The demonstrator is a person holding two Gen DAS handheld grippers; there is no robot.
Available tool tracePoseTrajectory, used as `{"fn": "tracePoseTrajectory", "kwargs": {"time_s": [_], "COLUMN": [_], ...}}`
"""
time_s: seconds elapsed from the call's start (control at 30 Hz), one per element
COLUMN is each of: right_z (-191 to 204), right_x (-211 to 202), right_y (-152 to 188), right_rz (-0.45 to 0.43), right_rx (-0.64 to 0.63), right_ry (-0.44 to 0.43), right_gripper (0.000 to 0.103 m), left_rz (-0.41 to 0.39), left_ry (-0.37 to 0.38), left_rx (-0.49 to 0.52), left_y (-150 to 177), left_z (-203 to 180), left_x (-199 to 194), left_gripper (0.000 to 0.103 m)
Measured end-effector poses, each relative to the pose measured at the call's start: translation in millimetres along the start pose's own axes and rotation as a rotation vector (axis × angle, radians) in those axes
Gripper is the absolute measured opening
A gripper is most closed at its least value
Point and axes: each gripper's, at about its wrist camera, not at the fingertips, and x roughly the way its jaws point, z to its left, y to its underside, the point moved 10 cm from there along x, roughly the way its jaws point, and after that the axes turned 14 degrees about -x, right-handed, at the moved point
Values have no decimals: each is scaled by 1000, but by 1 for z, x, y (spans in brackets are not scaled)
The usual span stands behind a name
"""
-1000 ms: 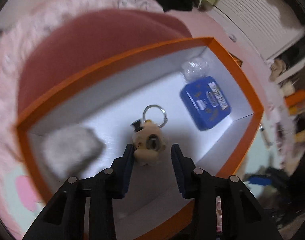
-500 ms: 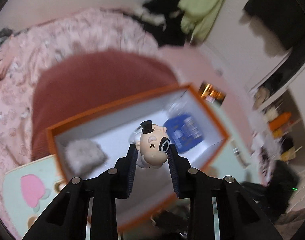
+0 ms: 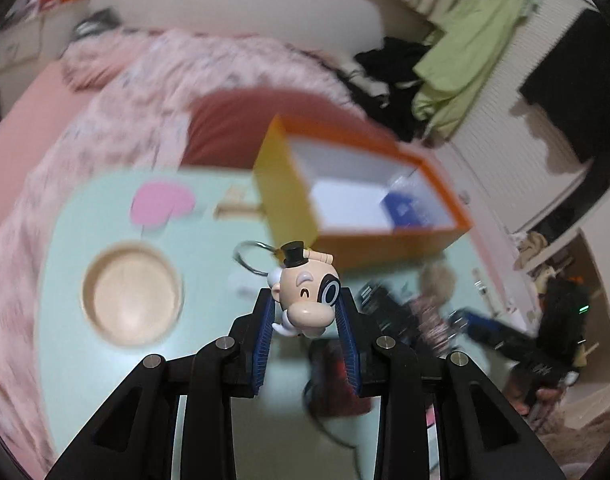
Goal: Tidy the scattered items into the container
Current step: 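Grasp the cartoon figure keychain with left tool, place it on table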
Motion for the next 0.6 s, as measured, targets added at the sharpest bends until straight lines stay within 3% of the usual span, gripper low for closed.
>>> {"fn": "tracePoseTrajectory", "kwargs": {"time_s": [0.1, 0.23, 0.3, 0.33, 0.37, 0.47, 0.53, 0.6], "right_z": [7, 15, 20, 22, 25, 29, 30, 30], "right_x": [1, 4, 7, 9, 11, 20, 30, 43], "right_y": [-6, -24, -38, -46, -54, -80, -99, -116], "right_rz": [2, 1, -3, -2, 5, 23, 36, 55], "right_rx": [-35, -67, -64, -63, -69, -90, -79, -50], "right_ry": [15, 14, -18, -43, -62, -57, -62, -83], "right_gripper": [58, 58, 58, 58, 58, 58, 68, 72], "left_rz": [8, 19, 15, 12, 7, -15, -41, -67], "left_ry": [2, 72, 69, 64, 60, 46, 37, 24], "left_rx": [5, 43, 60, 69, 76, 77, 74, 78], "left_y": [23, 43, 48, 50, 52, 54, 55, 57], "left_z": [0, -18, -22, -23, -23, -22, -21, -22], "left_x": [11, 13, 14, 14, 13, 12, 10, 9], "left_gripper": [29, 33, 45, 59, 67, 75, 81, 88]}}
